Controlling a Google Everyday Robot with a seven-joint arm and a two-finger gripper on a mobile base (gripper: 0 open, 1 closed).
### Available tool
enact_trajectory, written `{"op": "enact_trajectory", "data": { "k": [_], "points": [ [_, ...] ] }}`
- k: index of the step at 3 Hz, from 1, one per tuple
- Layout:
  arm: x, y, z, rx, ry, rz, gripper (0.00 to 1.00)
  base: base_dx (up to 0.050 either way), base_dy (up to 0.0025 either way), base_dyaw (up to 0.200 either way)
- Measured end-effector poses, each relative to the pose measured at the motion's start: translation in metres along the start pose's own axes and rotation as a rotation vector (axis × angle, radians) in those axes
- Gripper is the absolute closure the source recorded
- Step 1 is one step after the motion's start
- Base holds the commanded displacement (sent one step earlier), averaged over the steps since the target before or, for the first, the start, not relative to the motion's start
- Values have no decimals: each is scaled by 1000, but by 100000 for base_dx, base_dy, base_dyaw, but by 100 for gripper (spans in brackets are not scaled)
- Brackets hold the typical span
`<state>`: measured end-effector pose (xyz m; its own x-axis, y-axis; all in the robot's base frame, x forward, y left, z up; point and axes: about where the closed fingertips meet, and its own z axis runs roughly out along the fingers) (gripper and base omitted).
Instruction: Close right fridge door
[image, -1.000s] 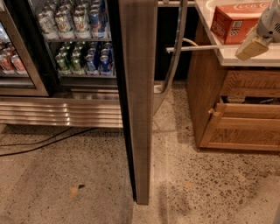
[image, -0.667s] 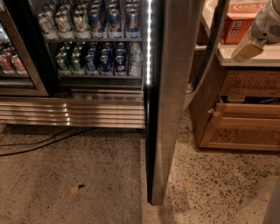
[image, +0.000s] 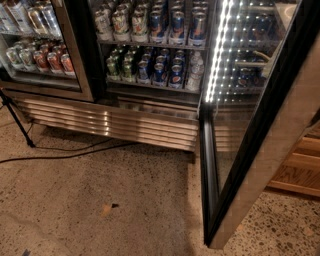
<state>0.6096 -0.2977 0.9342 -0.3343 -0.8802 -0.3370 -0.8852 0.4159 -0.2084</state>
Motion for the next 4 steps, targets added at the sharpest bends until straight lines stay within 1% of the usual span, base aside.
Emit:
{"op": "enact_trajectory", "data": {
  "k": [1, 2, 4],
  "points": [
    [0, 0, 0, 0, 0, 0, 100, 2430, 221, 17277],
    [0, 0, 0, 0, 0, 0, 100, 14, -22, 18838],
    [0, 0, 0, 0, 0, 0, 100, -5, 21, 17240]
  ]
}}
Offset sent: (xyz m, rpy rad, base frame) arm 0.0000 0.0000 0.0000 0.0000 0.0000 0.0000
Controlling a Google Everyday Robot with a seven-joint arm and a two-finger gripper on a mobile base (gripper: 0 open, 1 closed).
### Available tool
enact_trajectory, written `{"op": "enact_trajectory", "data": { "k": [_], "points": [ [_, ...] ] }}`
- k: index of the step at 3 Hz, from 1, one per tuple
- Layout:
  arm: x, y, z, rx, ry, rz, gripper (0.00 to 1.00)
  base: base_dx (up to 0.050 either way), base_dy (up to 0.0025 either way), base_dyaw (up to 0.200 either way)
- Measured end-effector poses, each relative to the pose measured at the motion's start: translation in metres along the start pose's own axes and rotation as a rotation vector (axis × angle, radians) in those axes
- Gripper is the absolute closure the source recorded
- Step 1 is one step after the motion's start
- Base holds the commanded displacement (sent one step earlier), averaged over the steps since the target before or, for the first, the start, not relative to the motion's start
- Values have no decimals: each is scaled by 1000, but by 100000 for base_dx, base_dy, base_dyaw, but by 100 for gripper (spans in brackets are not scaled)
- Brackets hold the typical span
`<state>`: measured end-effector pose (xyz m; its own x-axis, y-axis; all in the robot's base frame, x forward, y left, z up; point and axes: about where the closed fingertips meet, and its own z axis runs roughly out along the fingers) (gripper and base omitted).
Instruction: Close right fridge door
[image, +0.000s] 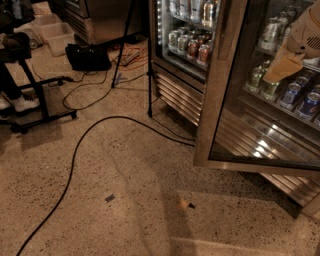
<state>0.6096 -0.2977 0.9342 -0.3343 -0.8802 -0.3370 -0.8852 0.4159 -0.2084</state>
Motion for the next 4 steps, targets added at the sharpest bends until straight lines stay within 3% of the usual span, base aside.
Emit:
{"op": "enact_trajectory", "data": {
  "k": [1, 2, 3, 4],
  "points": [
    [0, 0, 0, 0, 0, 0, 100, 4252, 218, 10742],
    [0, 0, 0, 0, 0, 0, 100, 4794, 3, -97],
    [0, 0, 0, 0, 0, 0, 100, 1991, 181, 18434],
    [0, 0, 0, 0, 0, 0, 100, 0, 0, 0]
  ]
}}
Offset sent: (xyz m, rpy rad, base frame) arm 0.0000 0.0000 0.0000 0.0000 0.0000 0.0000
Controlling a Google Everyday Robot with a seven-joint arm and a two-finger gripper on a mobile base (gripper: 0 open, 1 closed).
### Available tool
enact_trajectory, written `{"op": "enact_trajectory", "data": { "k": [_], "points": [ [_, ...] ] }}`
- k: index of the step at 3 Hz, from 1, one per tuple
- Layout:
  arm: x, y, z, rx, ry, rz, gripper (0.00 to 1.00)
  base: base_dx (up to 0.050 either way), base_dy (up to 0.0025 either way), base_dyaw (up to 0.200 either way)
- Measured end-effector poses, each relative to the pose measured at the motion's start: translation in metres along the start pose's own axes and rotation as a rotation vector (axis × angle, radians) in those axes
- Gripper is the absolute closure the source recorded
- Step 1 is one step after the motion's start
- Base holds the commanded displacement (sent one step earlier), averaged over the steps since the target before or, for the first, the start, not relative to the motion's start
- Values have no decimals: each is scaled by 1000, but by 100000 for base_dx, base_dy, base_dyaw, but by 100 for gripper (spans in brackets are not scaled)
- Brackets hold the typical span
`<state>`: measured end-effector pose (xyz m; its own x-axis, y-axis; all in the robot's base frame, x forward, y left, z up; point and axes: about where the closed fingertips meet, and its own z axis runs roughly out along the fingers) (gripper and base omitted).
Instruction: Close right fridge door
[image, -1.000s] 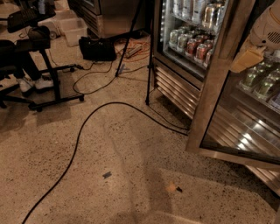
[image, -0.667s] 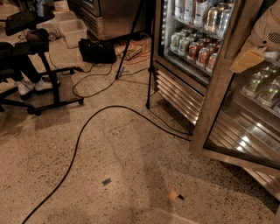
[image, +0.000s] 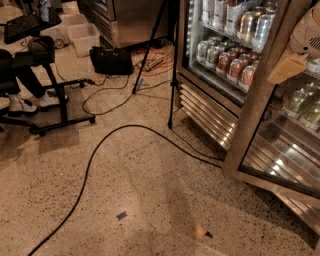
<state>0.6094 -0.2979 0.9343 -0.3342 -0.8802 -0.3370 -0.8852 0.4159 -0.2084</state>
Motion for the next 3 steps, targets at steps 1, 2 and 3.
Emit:
{"op": "enact_trajectory", "data": {
  "k": [1, 2, 3],
  "points": [
    [15, 5, -7, 0, 0, 0, 100, 4856, -5, 100],
    [15, 5, -7, 0, 0, 0, 100, 4443, 201, 8990],
    [15, 5, -7, 0, 0, 0, 100, 0, 0, 0]
  ]
}}
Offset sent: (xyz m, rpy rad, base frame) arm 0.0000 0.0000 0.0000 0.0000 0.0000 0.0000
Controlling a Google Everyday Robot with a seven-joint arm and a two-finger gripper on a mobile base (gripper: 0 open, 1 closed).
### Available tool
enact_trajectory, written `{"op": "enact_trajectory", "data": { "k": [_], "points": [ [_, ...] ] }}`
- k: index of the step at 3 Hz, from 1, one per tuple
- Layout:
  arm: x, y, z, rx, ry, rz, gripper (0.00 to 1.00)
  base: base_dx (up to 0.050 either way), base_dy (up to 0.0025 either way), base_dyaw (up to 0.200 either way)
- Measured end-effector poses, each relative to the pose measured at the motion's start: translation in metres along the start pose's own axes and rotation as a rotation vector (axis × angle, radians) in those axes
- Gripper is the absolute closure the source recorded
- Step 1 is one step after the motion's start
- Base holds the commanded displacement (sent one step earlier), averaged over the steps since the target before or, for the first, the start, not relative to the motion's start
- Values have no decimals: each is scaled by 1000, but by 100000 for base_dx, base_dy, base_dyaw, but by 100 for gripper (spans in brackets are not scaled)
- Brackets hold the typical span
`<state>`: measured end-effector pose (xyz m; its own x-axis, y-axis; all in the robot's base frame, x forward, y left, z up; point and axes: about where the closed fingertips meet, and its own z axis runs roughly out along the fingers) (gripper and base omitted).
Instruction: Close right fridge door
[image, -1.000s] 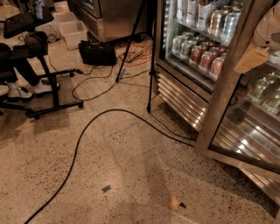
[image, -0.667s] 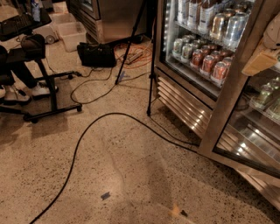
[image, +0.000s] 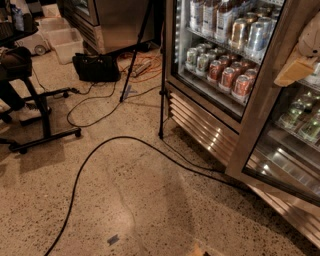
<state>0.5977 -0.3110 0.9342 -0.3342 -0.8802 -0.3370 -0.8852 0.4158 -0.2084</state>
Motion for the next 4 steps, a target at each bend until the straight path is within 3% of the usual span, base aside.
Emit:
{"op": "enact_trajectory", "data": {
  "k": [1, 2, 3, 4],
  "points": [
    [15, 7, -6, 0, 0, 0, 100, 4955, -4, 90],
    [15, 7, -6, 0, 0, 0, 100, 4959, -1, 48],
    [15, 7, -6, 0, 0, 0, 100, 0, 0, 0],
    [30, 15, -14, 0, 0, 0, 100, 5006, -5, 107]
  ]
}}
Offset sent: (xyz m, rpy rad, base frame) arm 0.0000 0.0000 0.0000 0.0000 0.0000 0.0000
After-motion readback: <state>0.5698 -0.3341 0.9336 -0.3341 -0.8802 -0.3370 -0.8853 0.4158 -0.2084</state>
